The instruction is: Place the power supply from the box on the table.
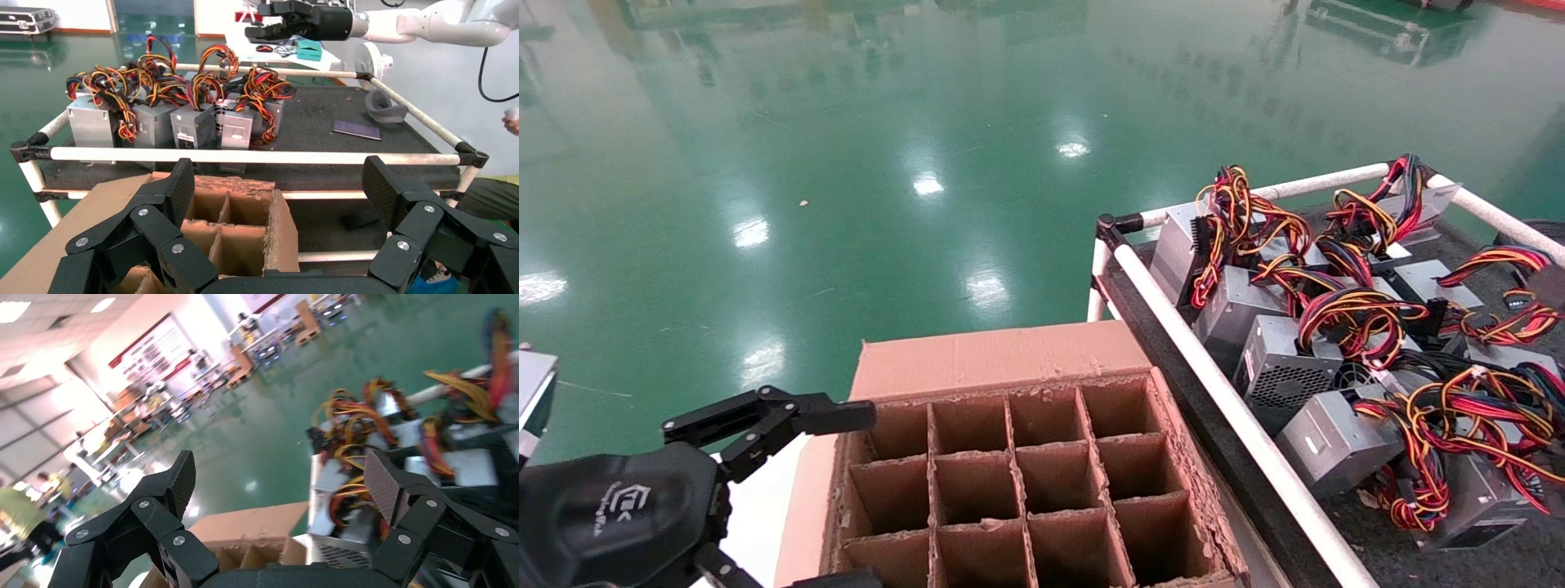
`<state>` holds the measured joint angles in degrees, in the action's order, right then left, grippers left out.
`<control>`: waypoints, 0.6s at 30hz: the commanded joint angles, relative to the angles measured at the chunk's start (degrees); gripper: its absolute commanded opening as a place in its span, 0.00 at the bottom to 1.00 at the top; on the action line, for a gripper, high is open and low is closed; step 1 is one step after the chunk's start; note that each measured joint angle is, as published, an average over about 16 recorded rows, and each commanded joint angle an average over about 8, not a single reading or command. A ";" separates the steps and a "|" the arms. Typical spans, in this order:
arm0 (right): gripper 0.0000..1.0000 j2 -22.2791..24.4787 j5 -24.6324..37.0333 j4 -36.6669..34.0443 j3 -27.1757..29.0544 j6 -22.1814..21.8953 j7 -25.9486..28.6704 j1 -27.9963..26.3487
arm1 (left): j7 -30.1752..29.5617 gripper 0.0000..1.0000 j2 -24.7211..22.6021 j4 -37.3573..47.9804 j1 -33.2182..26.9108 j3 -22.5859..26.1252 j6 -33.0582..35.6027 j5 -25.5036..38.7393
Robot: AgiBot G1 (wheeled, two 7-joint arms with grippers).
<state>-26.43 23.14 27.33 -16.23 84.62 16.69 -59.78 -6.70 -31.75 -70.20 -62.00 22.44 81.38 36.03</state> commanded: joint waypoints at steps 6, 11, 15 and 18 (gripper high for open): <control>1.00 -0.99 2.12 5.44 0.05 0.10 -0.70 -0.20 | 0.00 1.00 0.00 0.00 0.00 0.00 0.00 0.00; 1.00 -1.76 3.81 9.58 0.07 0.20 -1.23 -0.36 | 0.00 1.00 0.00 0.00 0.00 0.00 0.00 0.00; 1.00 -2.38 5.16 12.91 0.08 0.28 -1.66 -0.49 | 0.00 1.00 0.00 0.00 0.00 0.00 0.00 0.00; 1.00 -2.84 6.17 15.40 0.09 0.34 -1.98 -0.59 | 0.00 1.00 0.00 0.00 0.00 0.00 0.00 0.00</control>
<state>-29.27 29.31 42.73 -16.14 84.96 14.72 -60.37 -6.70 -31.75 -70.20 -62.00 22.44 81.38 36.02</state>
